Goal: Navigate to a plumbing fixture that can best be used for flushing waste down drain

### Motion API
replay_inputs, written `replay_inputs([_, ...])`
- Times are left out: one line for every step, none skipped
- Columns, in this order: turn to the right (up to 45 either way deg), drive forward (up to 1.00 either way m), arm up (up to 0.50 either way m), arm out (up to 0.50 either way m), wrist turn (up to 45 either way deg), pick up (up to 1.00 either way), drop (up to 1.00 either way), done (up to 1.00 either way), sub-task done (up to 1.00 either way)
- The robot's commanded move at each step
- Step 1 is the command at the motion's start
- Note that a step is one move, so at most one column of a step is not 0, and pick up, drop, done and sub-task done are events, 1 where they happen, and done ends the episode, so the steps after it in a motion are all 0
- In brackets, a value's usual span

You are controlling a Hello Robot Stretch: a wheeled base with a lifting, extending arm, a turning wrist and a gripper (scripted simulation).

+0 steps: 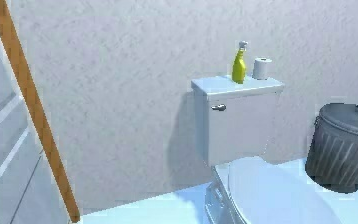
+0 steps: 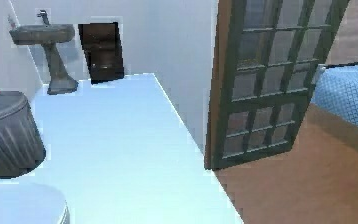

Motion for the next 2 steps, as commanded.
replay_inputs([24.0, 0.0, 0.0, 0.0, 0.0, 0.0, 0.0, 0.0, 0.0])
replay_inputs([0.0, 0.0, 0.0, 0.0, 0.0, 0.0, 0.0, 1.0, 0.0])
